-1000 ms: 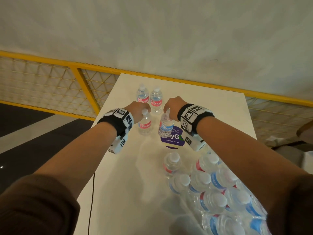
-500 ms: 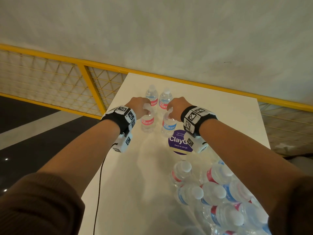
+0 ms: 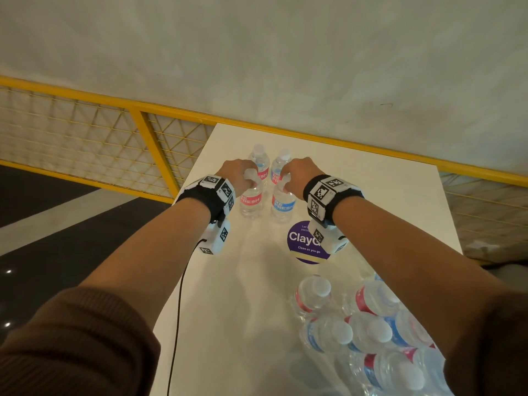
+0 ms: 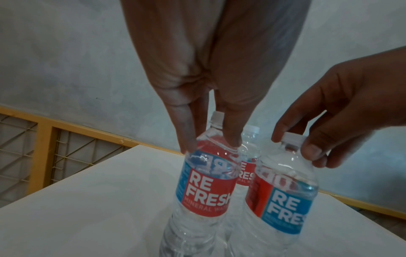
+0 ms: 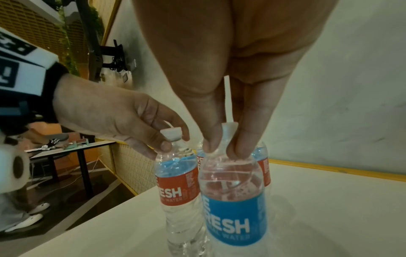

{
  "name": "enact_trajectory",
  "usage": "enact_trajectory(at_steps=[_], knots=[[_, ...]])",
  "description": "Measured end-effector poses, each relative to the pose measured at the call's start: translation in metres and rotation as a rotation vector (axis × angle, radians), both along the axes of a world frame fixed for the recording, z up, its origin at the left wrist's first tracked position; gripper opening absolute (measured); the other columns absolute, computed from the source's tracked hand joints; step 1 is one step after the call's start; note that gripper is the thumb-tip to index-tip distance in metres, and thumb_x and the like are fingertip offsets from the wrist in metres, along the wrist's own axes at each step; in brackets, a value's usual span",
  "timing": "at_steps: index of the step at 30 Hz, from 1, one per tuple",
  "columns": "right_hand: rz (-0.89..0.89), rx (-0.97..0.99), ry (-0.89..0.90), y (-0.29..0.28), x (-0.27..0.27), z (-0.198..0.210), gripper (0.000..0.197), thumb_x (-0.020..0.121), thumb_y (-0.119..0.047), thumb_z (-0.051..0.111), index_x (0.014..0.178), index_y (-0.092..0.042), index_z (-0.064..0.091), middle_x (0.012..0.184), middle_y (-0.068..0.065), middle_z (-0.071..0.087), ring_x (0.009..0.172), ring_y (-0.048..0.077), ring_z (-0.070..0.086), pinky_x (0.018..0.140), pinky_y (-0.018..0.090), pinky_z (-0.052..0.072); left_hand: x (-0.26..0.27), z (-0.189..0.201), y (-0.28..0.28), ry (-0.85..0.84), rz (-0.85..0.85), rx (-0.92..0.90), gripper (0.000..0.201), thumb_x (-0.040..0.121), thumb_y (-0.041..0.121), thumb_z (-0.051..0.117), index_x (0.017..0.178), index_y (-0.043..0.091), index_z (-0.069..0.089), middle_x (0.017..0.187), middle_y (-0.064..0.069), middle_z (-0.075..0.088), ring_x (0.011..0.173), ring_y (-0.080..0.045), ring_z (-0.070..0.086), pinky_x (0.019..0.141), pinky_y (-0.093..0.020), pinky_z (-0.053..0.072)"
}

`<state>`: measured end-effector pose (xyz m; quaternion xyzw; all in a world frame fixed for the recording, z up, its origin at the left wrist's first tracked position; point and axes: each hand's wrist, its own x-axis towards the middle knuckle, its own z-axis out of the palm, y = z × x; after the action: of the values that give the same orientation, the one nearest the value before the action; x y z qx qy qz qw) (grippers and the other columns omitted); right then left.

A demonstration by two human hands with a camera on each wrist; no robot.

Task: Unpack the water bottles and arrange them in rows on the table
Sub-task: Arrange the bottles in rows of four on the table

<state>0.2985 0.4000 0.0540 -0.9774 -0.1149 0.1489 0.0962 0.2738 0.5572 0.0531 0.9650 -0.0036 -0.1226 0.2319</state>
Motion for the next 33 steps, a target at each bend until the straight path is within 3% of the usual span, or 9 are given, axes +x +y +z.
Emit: enact_trajectory(at_steps=[8,12,15,17,21,24,29,33], knots=[[-0.075,0.057,-0.009,0.004,0.010,-0.004,0.048,0.082,-0.034,0.069,0.120,-0.006,0.057,0.113,0.013,0.063,0.098,0.028,0.063,0.082,0.031,0.052,0.008,0.000,0.002,0.002,0.027,-0.012,0.039,0.087,0.020,0.062,0.125,0.010,0.055,0.127,-0.014,0.058,0.115,-0.033,0.054,0.100,-0.040,0.043],[-0.088,0.037,-0.008,0.004,0.013,-0.004,0.046,0.081,-0.037,0.069,0.112,-0.005,0.058,0.106,0.012,0.065,0.084,0.024,0.059,0.073,0.027,0.048,0.011,0.001,0.000,-0.006,-0.008,0.010,0.038,0.089,0.018,0.059,0.125,0.007,0.055,0.126,-0.015,0.058,0.114,-0.034,0.055,0.099,-0.040,0.043],[-0.096,0.016,-0.017,0.007,0.015,-0.004,0.048,0.082,-0.042,0.067,0.112,-0.006,0.057,0.097,0.009,0.061,0.080,0.022,0.055,0.073,0.028,0.049,0.015,-0.001,0.001,-0.008,-0.007,-0.013,0.039,0.089,0.018,0.060,0.127,0.010,0.054,0.128,-0.013,0.058,0.116,-0.033,0.054,0.100,-0.038,0.042],[-0.071,0.002,-0.019,0.008,0.015,-0.002,0.050,0.083,-0.044,0.065,0.116,-0.007,0.055,0.093,0.007,0.055,0.082,0.022,0.054,0.075,0.028,0.048,0.016,-0.003,0.003,-0.003,-0.007,-0.020,0.040,0.089,0.020,0.060,0.127,0.012,0.054,0.129,-0.011,0.057,0.117,-0.032,0.054,0.100,-0.037,0.042],[0.062,-0.047,0.052,0.009,0.013,-0.002,0.046,0.086,-0.027,0.064,0.130,-0.016,0.053,0.125,0.011,0.057,0.111,0.029,0.057,0.092,0.033,0.047,0.017,-0.006,0.007,0.005,-0.009,-0.028,0.042,0.088,0.022,0.062,0.128,0.013,0.053,0.129,-0.011,0.057,0.117,-0.032,0.053,0.101,-0.039,0.042],[0.091,-0.083,0.048,0.007,0.011,-0.002,0.036,0.090,-0.015,0.058,0.126,-0.015,0.059,0.127,0.013,0.056,0.112,0.031,0.058,0.094,0.032,0.047,0.019,-0.009,0.011,0.018,-0.021,-0.033,0.044,0.087,0.022,0.062,0.129,0.013,0.050,0.130,-0.010,0.056,0.119,-0.032,0.051,0.101,-0.037,0.041],[0.012,-0.086,0.009,0.011,0.015,-0.003,0.039,0.091,-0.022,0.060,0.127,-0.009,0.057,0.123,0.015,0.058,0.108,0.029,0.060,0.088,0.030,0.049,0.021,-0.013,0.013,0.008,0.001,-0.082,0.041,0.087,0.019,0.064,0.126,0.013,0.053,0.126,-0.012,0.058,0.117,-0.034,0.053,0.101,-0.040,0.041],[-0.019,-0.072,0.034,0.012,0.015,-0.004,0.043,0.090,-0.024,0.060,0.130,-0.009,0.054,0.126,0.014,0.058,0.111,0.029,0.059,0.091,0.032,0.049,0.019,-0.019,0.012,-0.001,0.022,-0.127,0.044,0.085,0.018,0.065,0.127,0.015,0.052,0.126,-0.012,0.058,0.118,-0.032,0.053,0.100,-0.039,0.042]])
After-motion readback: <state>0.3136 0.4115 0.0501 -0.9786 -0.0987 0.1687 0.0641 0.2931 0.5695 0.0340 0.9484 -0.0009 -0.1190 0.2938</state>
